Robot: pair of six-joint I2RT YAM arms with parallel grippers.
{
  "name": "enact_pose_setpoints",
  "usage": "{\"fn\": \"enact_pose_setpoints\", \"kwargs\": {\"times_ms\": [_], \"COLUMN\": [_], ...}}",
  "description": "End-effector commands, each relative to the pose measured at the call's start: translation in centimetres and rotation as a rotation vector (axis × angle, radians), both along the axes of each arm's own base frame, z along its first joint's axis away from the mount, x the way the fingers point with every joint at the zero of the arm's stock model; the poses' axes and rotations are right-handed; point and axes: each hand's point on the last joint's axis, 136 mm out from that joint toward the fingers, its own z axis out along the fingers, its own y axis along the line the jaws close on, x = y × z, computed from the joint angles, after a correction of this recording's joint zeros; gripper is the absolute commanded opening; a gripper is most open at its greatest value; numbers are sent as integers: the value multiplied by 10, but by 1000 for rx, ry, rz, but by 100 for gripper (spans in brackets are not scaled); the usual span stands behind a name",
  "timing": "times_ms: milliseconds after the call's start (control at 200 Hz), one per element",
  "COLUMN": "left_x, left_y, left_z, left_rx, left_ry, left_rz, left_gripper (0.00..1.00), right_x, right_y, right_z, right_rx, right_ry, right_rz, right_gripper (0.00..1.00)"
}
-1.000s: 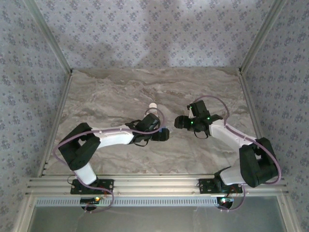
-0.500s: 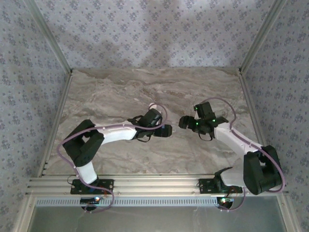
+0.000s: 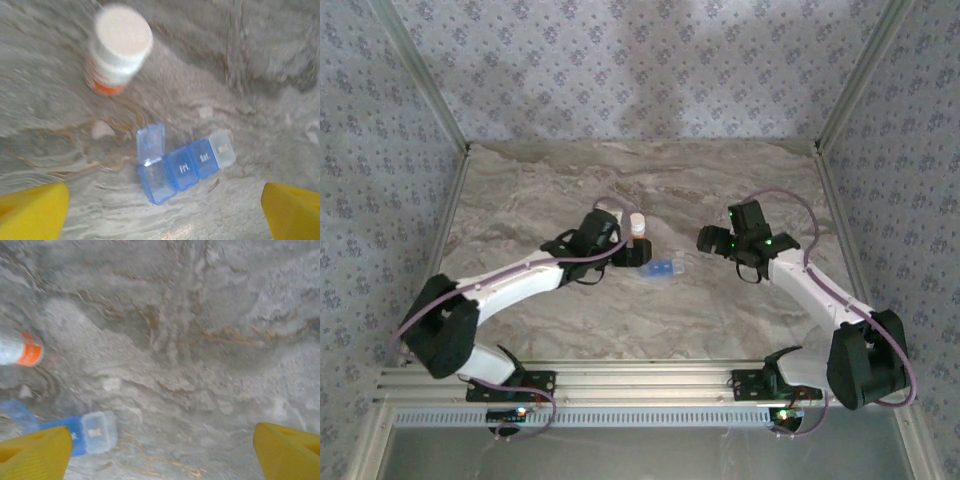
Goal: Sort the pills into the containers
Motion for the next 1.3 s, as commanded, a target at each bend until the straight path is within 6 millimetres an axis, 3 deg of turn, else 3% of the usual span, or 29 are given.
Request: {"fn": "enact_pose_setpoints", "kwargs": {"times_ms": [0, 70, 130, 275, 330, 495, 635, 665, 800, 860, 1149, 1294], "left_x": [5, 12, 16, 24, 25, 30, 34, 35, 39, 41, 51, 56], "left_y": [32, 52, 67, 93, 100, 118, 129, 130, 135, 135, 141, 145], "left_z": [14, 22, 27, 34, 35, 35, 33, 34, 34, 34, 23, 22], "left_rx": [2, -5, -13, -27, -30, -43, -62, -70, -86, -97, -114, -123], "left_ry": [-26, -41, -51, -62, -63, -66, -70, -72, -76, -78, -55, -55], "left_rz": [51, 100, 136, 188, 202, 239, 271, 277, 288, 290, 298, 313], "left_gripper": [98, 98, 98, 98, 98, 98, 98, 98, 98, 98, 98, 98], "right_x": [18, 26, 31, 46, 51, 58, 71, 80, 91, 89, 109, 107], "right_y": [18, 26, 31, 43, 48, 79, 92, 94, 91, 96, 118, 149], "right_z": [18, 22, 25, 40, 49, 71, 77, 89, 90, 86, 61, 39], "right_rx": [31, 29, -2, -131, -161, -133, -59, -85, -303, -301, 30, 93], "right_ry": [-40, -40, -43, -127, -180, -290, -285, -306, -286, -244, -135, -30], "right_rz": [63, 81, 100, 140, 131, 329, 349, 331, 243, 276, 356, 460], "right_gripper": [92, 93, 99, 99, 100, 99, 100, 100, 100, 100, 99, 96]}}
